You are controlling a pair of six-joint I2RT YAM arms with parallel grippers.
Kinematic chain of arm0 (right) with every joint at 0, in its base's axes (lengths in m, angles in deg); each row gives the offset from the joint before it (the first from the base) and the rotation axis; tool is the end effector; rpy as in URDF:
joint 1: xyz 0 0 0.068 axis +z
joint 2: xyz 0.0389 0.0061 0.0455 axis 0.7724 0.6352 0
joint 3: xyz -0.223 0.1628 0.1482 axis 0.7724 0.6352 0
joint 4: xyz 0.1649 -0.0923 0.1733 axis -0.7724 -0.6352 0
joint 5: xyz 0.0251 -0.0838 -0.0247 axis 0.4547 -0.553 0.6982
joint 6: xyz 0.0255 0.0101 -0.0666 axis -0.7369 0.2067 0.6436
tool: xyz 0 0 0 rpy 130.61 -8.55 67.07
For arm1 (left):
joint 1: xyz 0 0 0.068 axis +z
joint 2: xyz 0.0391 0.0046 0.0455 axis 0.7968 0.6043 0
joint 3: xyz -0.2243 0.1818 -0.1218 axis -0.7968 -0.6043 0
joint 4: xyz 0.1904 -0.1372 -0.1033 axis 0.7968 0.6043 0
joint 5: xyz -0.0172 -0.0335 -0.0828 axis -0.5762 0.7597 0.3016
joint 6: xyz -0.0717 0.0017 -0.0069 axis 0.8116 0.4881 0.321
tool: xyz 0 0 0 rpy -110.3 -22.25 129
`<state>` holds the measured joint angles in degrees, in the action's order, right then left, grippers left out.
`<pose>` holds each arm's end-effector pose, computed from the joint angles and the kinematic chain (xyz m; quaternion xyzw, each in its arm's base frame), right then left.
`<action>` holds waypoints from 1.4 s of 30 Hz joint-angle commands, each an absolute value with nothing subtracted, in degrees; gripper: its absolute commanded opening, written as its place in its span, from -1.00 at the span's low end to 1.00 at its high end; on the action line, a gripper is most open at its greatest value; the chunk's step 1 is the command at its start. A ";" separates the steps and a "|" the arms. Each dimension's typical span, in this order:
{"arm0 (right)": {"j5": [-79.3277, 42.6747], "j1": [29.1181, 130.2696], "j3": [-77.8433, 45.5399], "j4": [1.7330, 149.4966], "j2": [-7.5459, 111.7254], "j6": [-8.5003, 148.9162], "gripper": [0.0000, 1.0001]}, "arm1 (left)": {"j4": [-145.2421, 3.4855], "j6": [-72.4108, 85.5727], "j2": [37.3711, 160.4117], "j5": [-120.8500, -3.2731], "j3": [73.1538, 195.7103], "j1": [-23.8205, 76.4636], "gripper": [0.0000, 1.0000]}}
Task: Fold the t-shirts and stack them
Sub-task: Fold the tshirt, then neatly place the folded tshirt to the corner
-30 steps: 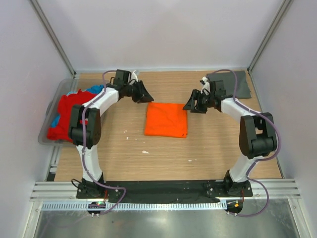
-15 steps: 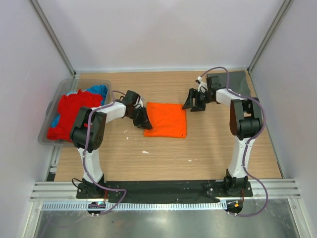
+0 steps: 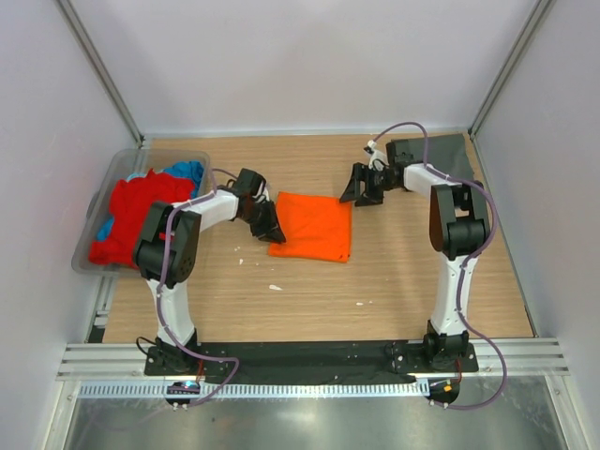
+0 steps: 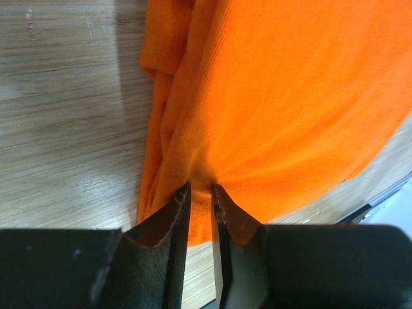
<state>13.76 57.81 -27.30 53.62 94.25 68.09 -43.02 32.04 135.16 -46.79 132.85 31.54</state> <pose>0.4690 0.0980 0.1723 -0.0773 0.9077 0.3595 0.2024 0.3673 -0.1687 0.1670 -0.0909 0.9556 -0.2702 0.0743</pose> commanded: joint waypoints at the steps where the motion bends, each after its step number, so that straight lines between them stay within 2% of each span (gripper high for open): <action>1: 8.49 60.06 -30.68 49.94 98.09 69.55 0.48 | -40.39 30.24 138.71 -54.94 132.49 32.78 -0.56; 13: 5.85 61.46 -25.16 50.72 97.40 63.67 0.50 | -40.04 30.25 139.06 -55.12 133.01 32.96 -0.56; 23: -0.90 61.47 -21.56 49.75 92.66 57.16 0.52 | -40.12 30.86 138.71 -54.50 133.02 32.96 -0.57; 42: 0.84 63.66 -19.00 53.97 93.18 57.07 0.53 | -41.26 31.83 138.45 -54.07 132.58 32.87 -0.57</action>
<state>4.93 61.70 -21.66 57.80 90.23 55.68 -41.92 32.80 135.88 -46.51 133.86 31.96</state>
